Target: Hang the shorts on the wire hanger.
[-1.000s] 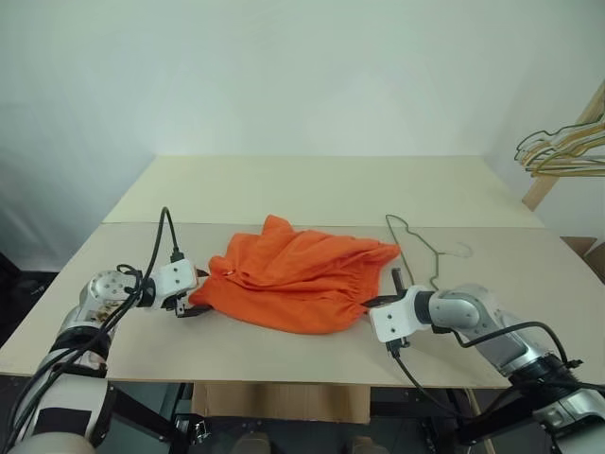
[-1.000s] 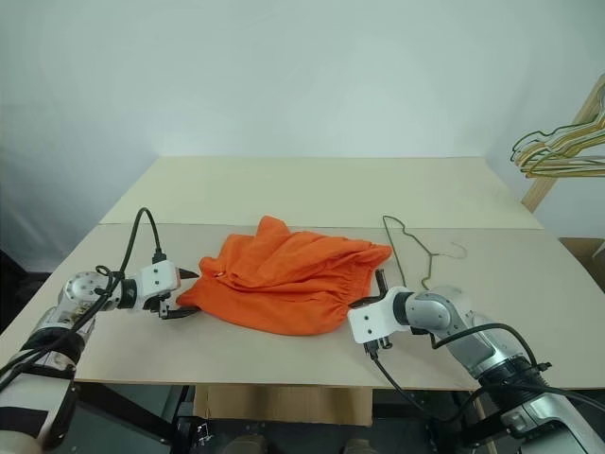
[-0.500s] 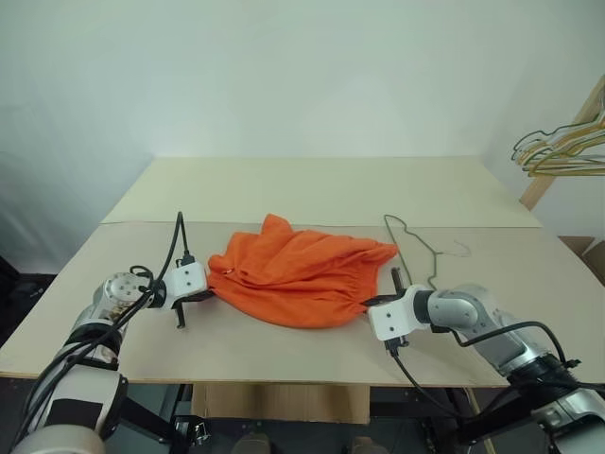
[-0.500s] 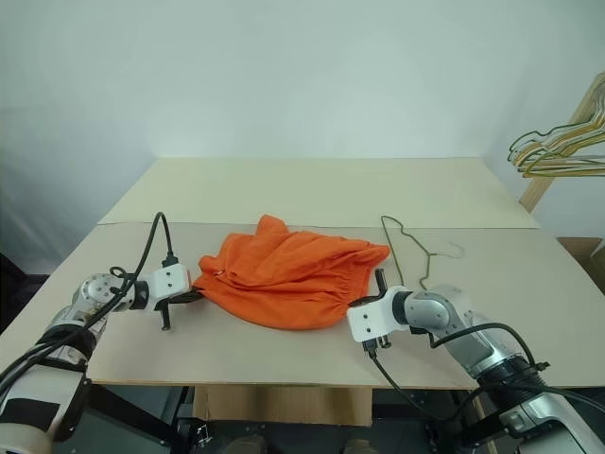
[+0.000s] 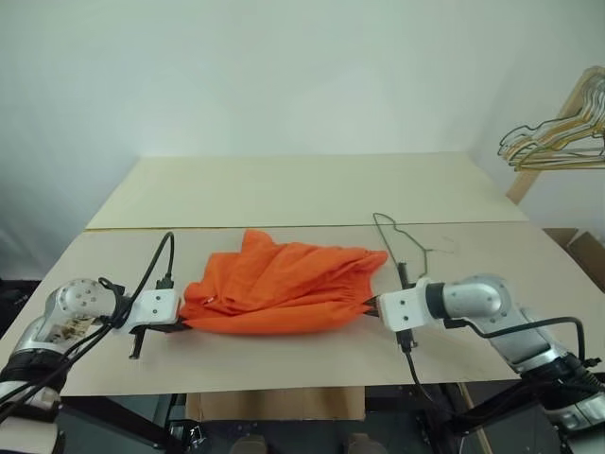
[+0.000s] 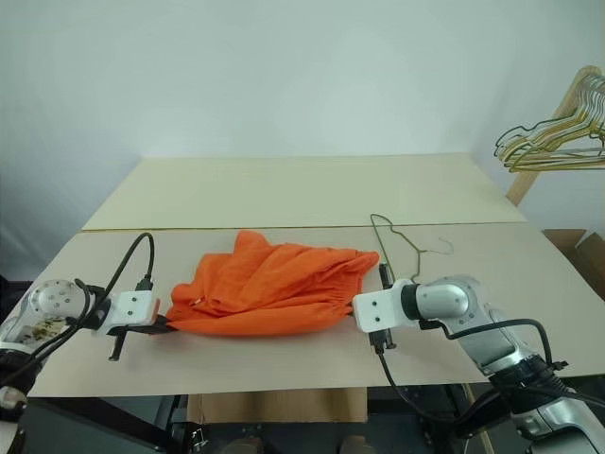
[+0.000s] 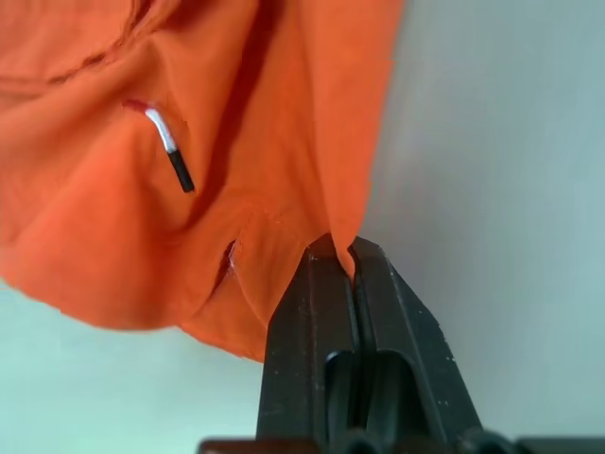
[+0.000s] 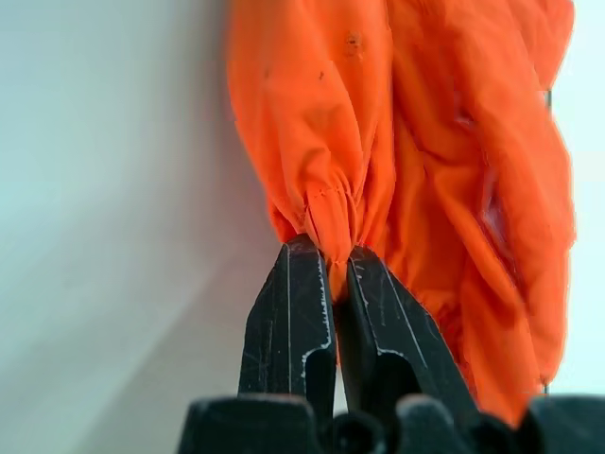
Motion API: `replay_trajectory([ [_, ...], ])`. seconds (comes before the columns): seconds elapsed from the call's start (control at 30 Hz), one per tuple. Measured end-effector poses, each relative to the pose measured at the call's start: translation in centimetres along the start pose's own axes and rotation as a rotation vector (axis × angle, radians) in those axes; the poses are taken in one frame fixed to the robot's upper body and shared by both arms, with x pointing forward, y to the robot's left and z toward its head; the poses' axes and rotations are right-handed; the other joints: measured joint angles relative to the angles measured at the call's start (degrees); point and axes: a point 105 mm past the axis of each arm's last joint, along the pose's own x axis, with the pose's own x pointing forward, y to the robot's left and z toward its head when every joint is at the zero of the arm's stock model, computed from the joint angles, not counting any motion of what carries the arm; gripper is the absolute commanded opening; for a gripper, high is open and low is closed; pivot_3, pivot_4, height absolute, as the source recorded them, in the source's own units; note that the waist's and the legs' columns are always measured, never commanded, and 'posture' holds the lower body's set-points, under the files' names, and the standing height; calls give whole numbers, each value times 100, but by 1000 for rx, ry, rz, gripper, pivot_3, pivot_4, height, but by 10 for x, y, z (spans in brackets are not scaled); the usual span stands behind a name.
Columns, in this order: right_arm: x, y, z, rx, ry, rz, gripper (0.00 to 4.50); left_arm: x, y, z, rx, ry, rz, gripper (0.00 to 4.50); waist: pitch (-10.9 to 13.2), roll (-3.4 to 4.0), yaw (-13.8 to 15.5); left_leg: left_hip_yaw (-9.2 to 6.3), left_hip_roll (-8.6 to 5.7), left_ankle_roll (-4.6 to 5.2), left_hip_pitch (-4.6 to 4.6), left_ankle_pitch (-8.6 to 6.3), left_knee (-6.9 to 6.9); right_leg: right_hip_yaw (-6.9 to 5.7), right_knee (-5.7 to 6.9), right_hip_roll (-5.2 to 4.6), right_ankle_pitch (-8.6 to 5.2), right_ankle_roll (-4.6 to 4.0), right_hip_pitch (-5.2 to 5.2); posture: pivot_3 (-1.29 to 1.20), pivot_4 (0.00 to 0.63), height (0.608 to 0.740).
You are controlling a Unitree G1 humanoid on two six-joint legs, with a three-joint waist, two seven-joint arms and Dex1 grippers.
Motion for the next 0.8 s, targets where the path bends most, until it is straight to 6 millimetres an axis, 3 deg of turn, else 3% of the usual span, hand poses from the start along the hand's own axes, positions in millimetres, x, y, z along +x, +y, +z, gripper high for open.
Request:
replay_trajectory([
  [0.07, 4, -21, 1, 6, -13, -60, 0, 13, 10, 15, -1, -72, 51, 26, 0, 0, 32, 0, 0, 2, 14, 2, 0, 0, 7, 1, -17, 28, 8, 82, 0, 740],
  [0.13, 8, -47, -1, 25, 0, -150, 0, 27, 34, 35, 25, -147, 160, 26, 6, -9, 71, -3, -1, 2, 6, 11, 0, 0, 13, 4, -13, 30, 0, 77, 0, 740],
  [0.23, 10, -97, -7, 86, 39, -363, 0, 28, 92, 58, 58, -154, 441, 26, 11, -17, 98, -11, -4, -2, -14, 14, 0, 0, 13, 8, 16, -9, -16, 75, 0, 740],
  [0.33, -11, -165, -8, 145, 69, -730, 0, -5, 161, 94, 109, -173, 855, 26, 12, -21, 110, -15, -9, -18, -70, 23, 1, 5, 22, 4, 37, -9, -80, 68, 0, 740],
  [0.37, -29, -191, -3, 136, 76, -890, 0, -28, 184, 114, 133, -214, 1019, 26, 11, -23, 122, -20, -12, -36, -115, 34, 1, 5, 23, 0, 44, -7, -126, 65, 0, 740],
  [0.43, -67, -223, 4, 83, 96, -1152, 0, -76, 207, 146, 176, -303, 1284, 26, 10, -23, 135, -27, -11, -56, -148, 45, -5, -2, 30, -4, 47, -7, -150, 66, 0, 740],
  [0.53, -116, -241, 17, 37, 22, -1421, 0, -139, 207, 184, 260, -509, 1525, 26, 8, -23, 131, -22, -17, -77, -176, 32, -13, -2, 16, -16, 46, -3, -175, 64, 0, 740],
  [0.6, -130, -242, 26, 2, -36, -1477, 0, -161, 192, 208, 373, -632, 1574, 26, 8, -23, 123, -10, -20, -89, -175, 26, -13, -2, 12, -21, 45, 0, -175, 67, 0, 740],
  [0.7, -126, -230, 28, -14, -77, -1419, 0, -161, 174, 212, 462, -650, 1519, 26, -5, -14, 92, -3, -20, -61, -161, 10, -14, -2, -14, -21, 42, 13, -148, 65, 0, 740],
  [0.8, -96, -197, 13, -15, -51, -1230, 0, -130, 157, 183, 445, -566, 1398, 26, -9, -12, 31, 2, -15, -51, -129, 4, -10, -3, -19, -16, 41, 17, -107, 67, 0, 740],
])
